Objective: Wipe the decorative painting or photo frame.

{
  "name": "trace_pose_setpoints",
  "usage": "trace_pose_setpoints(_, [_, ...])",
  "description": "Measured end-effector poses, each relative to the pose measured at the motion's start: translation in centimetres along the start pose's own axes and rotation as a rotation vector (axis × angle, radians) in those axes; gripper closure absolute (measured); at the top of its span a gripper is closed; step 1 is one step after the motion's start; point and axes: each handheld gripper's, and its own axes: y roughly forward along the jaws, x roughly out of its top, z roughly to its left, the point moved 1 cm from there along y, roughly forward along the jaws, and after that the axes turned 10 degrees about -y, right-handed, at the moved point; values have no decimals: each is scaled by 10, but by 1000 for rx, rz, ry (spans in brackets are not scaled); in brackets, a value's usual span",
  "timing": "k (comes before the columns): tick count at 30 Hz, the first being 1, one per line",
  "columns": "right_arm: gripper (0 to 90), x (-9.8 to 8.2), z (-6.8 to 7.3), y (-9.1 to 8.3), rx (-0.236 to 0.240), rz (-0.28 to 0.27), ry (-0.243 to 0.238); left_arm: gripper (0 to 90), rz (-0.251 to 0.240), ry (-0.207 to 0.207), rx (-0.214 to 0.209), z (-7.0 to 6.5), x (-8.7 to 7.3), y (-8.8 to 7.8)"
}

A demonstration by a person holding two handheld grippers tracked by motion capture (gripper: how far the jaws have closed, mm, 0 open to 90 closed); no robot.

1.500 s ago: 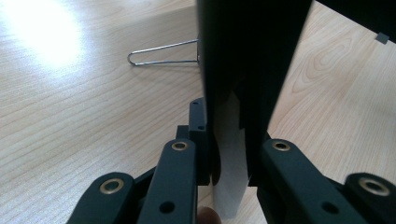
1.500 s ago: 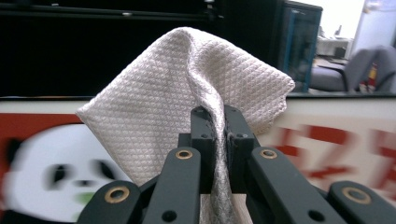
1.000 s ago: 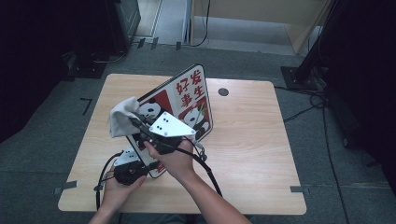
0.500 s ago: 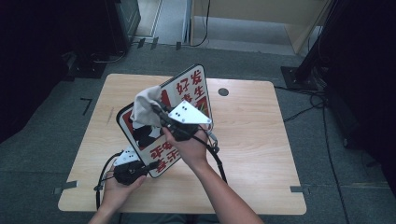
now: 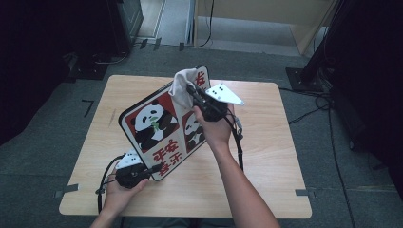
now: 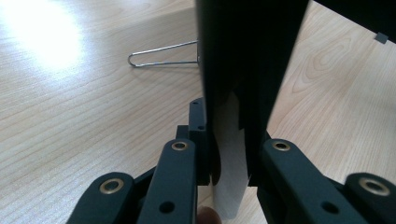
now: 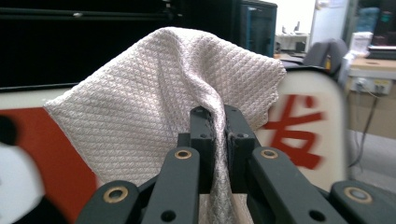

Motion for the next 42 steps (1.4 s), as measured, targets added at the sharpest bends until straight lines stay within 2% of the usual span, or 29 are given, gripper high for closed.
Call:
trace_pose_setpoints(6, [848,-3,-23,2,-51,12,31,810,0,0,0,0,0,0])
trace_pose_setpoints(14, [847,-5,-41,6,-96,32,38,810,-1,0,0,0,0,0])
trace_pose_setpoints(17, [846,-8,-47,6,-106,38,68,810,-1,1,0,0,0,0])
trace_pose_setpoints(18, [846,-9,-48,5,-104,38,81,810,-1,2,0,0,0,0])
trace_pose_setpoints(22, [845,-11,-47,4,-106,44,56,810,-1,1,0,0,0,0])
trace_pose_setpoints(27, [844,-20,-48,3,-107,58,61,809,-2,2,0,0,0,0])
trace_pose_setpoints(39, [843,-69,-44,-9,-107,125,90,808,-1,4,-1,0,0,0])
trace_pose_setpoints(42, [843,-82,-40,-13,-105,151,112,808,0,7,-2,1,0,0])
